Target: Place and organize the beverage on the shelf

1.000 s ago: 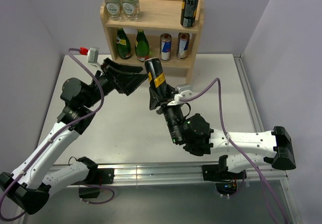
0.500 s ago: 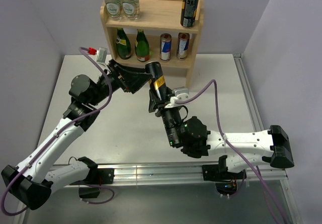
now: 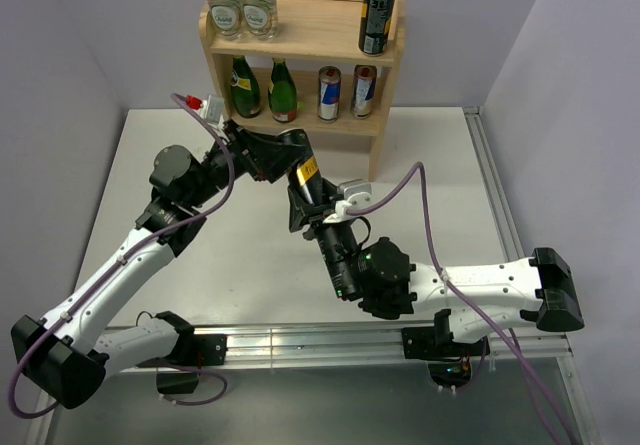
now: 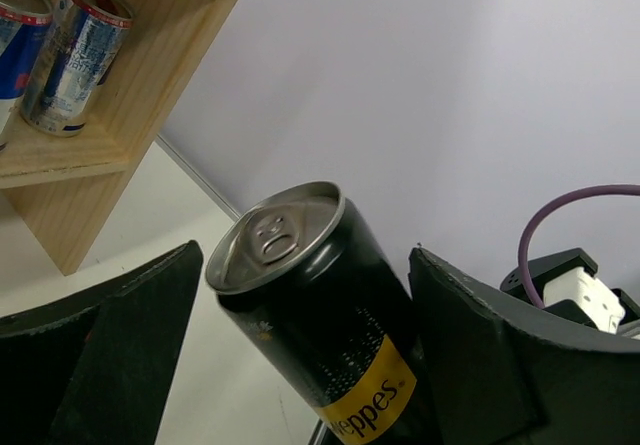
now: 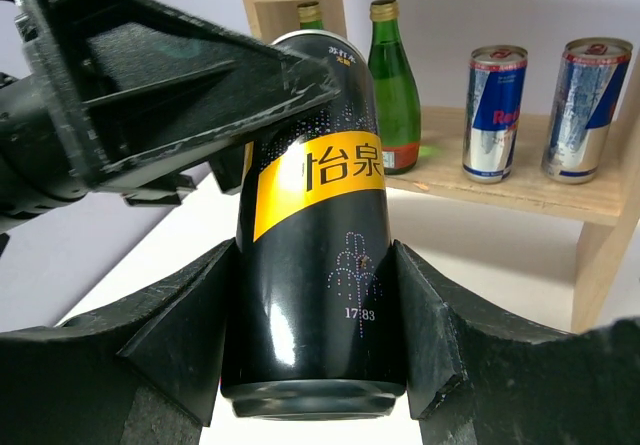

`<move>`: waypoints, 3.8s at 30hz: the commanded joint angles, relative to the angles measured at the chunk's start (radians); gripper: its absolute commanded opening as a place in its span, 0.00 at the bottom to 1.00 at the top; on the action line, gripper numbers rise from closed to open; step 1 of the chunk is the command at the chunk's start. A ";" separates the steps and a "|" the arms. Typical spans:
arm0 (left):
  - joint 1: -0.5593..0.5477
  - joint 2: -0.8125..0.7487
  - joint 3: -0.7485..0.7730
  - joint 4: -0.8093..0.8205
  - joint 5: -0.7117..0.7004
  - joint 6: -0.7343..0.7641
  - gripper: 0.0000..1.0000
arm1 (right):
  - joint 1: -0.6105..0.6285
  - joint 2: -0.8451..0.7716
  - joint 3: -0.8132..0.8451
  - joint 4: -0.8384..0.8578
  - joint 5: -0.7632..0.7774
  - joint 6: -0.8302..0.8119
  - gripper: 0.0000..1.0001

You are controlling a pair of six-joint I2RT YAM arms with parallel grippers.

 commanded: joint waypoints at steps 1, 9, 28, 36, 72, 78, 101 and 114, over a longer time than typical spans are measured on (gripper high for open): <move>0.002 0.028 0.046 0.033 -0.016 0.016 0.89 | 0.015 -0.010 0.050 0.092 -0.054 0.048 0.00; 0.004 0.040 0.068 0.041 -0.008 0.011 0.19 | 0.018 0.009 0.026 0.092 -0.046 0.087 0.00; 0.004 -0.054 0.048 -0.102 -0.034 0.140 0.00 | -0.011 0.093 0.158 -0.078 -0.061 0.142 0.59; 0.002 -0.074 0.044 -0.114 0.006 0.162 0.00 | -0.057 0.098 0.196 -0.205 -0.130 0.246 0.98; -0.179 -0.147 -0.171 -0.936 -0.273 0.037 0.99 | -0.243 -0.272 -0.069 -1.130 -0.206 1.016 1.00; -0.239 -0.002 -0.269 -0.872 -0.217 -0.013 0.99 | -0.244 -0.363 -0.158 -1.130 -0.196 1.074 1.00; -0.386 0.408 -0.073 -0.786 -0.302 -0.087 0.99 | -0.244 -0.490 -0.299 -1.168 -0.114 1.104 1.00; -0.447 0.535 -0.101 -0.792 -0.439 -0.105 0.99 | -0.252 -0.511 -0.344 -1.142 -0.118 1.099 1.00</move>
